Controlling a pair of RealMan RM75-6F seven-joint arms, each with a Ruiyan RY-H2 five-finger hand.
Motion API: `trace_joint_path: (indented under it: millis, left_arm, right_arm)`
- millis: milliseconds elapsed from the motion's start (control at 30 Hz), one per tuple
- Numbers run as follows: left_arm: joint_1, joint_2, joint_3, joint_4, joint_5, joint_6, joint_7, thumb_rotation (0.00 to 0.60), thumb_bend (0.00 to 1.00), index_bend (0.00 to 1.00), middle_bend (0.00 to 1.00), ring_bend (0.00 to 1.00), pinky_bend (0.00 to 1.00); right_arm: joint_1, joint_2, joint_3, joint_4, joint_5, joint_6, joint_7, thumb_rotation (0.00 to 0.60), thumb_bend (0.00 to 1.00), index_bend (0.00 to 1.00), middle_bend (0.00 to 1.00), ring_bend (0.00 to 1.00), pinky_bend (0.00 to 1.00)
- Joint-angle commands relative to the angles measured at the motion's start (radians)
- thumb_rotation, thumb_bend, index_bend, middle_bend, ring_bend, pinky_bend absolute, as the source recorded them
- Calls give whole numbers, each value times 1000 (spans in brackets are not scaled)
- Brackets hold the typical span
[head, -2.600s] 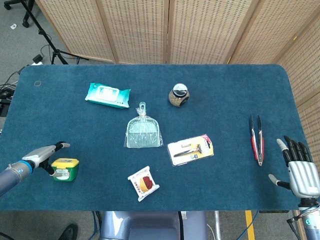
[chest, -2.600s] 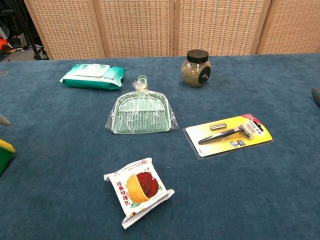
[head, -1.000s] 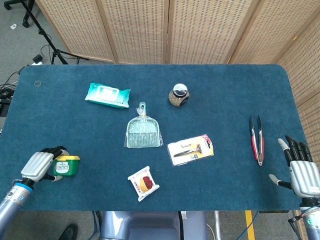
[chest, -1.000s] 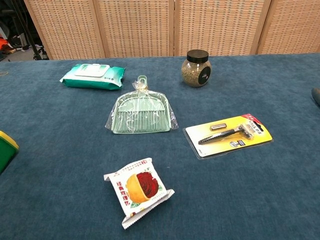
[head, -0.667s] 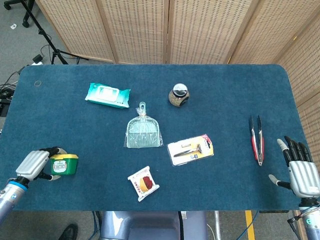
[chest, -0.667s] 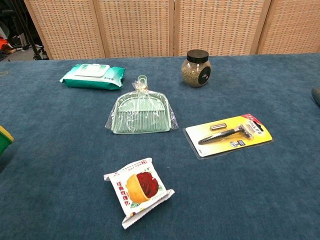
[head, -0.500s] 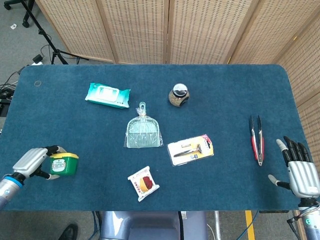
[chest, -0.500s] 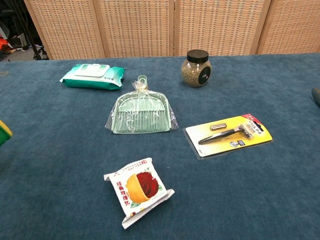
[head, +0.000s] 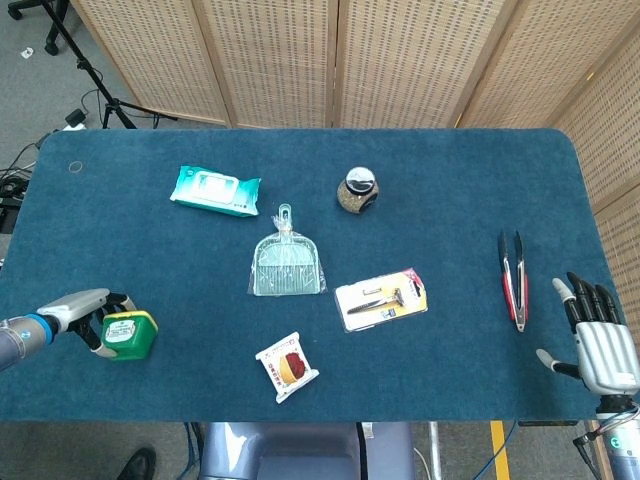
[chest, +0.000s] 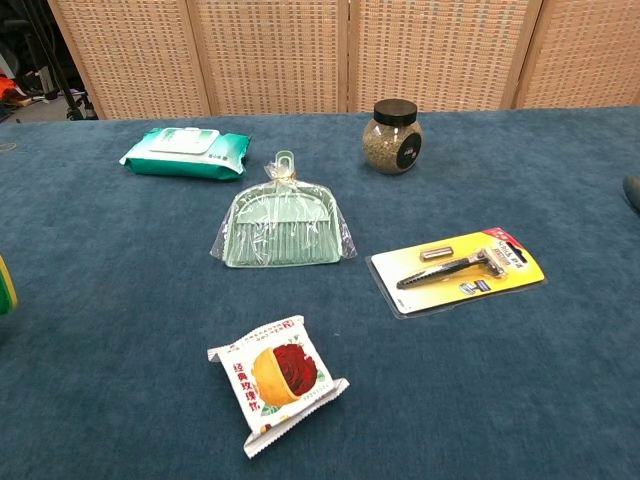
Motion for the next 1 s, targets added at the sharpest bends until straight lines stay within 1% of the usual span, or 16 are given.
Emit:
trace_joint_path:
  millis: [33,200,233,267,300,333,367,400,467,567,667,700,800,900,1000]
  left_arm:
    - [-44,-12,39,15,21,-33,-28,600,539,681,369,386,360]
    - [-85,-47,82,25,21,-98,-29,600,532,680,367,382,360]
    - [-90,-57,87,30,15,-107,-31,600,514,656,320,338,351]
    - [-93,-70,91,43,3,-113,-29,600,490,544,210,226,274]
    - [-92,-77,91,55,-7,-117,-22,600,472,420,136,150,202]
    - [-90,-84,89,67,-18,-120,-9,600,446,217,34,43,94]
    - [-85,-91,85,78,-30,-121,9,600,434,64,0,0,12]
    - [-76,-97,76,93,-47,-117,30,600,427,13,0,0,0]
    - [-44,-107,43,127,-96,-88,87,600,416,0,0,0,0]
    - [20,-115,-8,148,-174,-1,189,600,413,0,0,0,0]
    - [87,-114,-55,138,-258,103,310,600,414,0,0,0,0]
    - [101,-110,-65,130,-281,124,338,600,414,0,0,0,0]
    - [126,-94,-84,106,-337,155,413,600,413,0,0,0,0]
    - [144,-71,-97,76,-381,171,459,600,413,0,0,0,0]
    - [170,-42,-104,49,-392,211,463,600,396,0,0,0,0]
  right_arm:
    - [0,0,0,1,1,-1,-1,600,0,13,0,0,0]
    - [1,-2,-1,1,1,-3,-4,600,0,13,0,0,0]
    - [1,-2,-1,2,1,-4,-5,600,0,13,0,0,0]
    - [2,-3,-1,2,2,-4,-6,600,0,13,0,0,0]
    - [2,-3,-1,2,2,-4,-6,600,0,13,0,0,0]
    - [2,-3,-1,2,3,-5,-6,600,0,13,0,0,0]
    - [2,-3,-1,2,4,-7,-5,600,0,13,0,0,0]
    - [2,-3,-1,2,4,-8,-4,600,0,13,0,0,0]
    - [3,-3,-1,2,5,-8,-5,600,0,13,0,0,0]
    - [3,-4,-1,2,4,-7,-6,600,0,13,0,0,0]
    - [3,-5,-2,2,5,-8,-8,600,0,13,0,0,0]
    - [3,-5,-1,2,6,-9,-9,600,0,13,0,0,0]
    - [3,-5,-1,2,7,-10,-10,600,0,13,0,0,0]
    - [3,-5,-2,1,6,-10,-11,600,0,13,0,0,0]
    - [3,-5,-2,1,8,-11,-10,600,0,13,0,0,0]
